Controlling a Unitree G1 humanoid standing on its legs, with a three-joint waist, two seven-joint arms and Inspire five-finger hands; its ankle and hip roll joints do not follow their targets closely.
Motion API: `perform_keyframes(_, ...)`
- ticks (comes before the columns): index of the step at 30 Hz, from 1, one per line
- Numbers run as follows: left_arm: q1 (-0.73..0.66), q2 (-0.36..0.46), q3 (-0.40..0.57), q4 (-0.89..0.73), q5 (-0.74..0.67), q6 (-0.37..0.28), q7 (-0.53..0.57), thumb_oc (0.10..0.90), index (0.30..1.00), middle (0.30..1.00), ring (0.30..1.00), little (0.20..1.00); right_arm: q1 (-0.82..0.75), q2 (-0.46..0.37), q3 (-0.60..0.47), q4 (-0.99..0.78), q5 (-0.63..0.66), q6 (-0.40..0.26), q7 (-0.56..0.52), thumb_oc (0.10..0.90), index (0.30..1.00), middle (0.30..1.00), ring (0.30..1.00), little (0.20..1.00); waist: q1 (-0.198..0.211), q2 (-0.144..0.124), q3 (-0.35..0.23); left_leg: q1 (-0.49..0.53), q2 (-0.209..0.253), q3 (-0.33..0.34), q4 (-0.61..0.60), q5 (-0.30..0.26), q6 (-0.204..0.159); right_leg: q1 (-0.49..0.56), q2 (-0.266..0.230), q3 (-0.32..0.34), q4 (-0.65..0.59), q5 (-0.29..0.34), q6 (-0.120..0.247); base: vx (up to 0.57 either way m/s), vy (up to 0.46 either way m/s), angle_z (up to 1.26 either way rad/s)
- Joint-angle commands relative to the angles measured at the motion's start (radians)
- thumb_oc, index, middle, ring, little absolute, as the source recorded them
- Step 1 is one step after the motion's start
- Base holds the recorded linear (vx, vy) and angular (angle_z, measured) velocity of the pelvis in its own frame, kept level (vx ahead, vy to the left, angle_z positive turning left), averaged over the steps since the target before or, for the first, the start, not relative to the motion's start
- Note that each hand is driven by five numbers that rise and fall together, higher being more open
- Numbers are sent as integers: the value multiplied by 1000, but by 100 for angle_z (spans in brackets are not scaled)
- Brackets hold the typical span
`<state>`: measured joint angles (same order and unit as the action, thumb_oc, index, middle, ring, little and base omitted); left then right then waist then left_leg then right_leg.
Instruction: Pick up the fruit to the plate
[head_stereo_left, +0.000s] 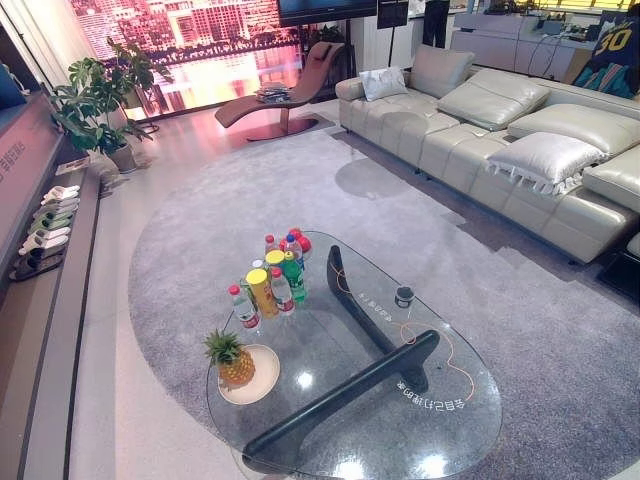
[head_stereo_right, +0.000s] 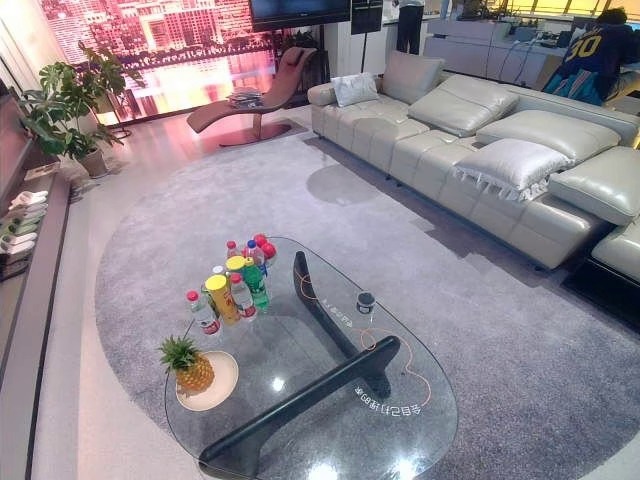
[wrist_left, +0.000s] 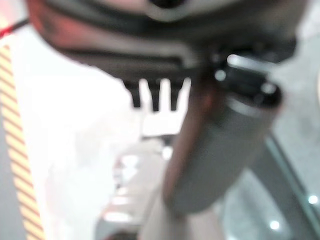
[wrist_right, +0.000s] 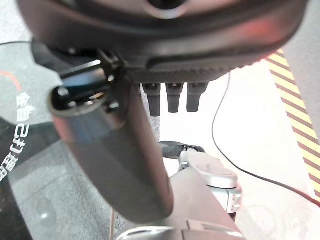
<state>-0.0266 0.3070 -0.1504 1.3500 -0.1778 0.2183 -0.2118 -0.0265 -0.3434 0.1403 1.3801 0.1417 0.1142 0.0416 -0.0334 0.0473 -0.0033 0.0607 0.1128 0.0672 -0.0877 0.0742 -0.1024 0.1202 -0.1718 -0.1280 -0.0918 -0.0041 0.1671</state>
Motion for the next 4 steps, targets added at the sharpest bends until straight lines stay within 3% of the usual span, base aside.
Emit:
perform_keyframes(1, -83, -3, -13, 54, 64, -17, -50, 800, 900, 900, 900, 900, -73, 18, 27, 27, -56, 19, 12, 800, 900, 900, 900, 900, 3, -45, 19, 50, -16, 46, 0, -85, 0, -13, 13, 0, 5, 58, -5, 0, 0, 0)
perform_keyframes(4, -82, -5, -38, 42, 82, -25, -51, 800, 900, 900, 900, 900, -75, 21, 57, 23, -96, 25, 28, 800, 900, 900, 900, 900, 5, -45, 19, 50, -13, 45, 0, -84, -1, -14, 16, 1, 5, 57, -7, 0, 0, 0)
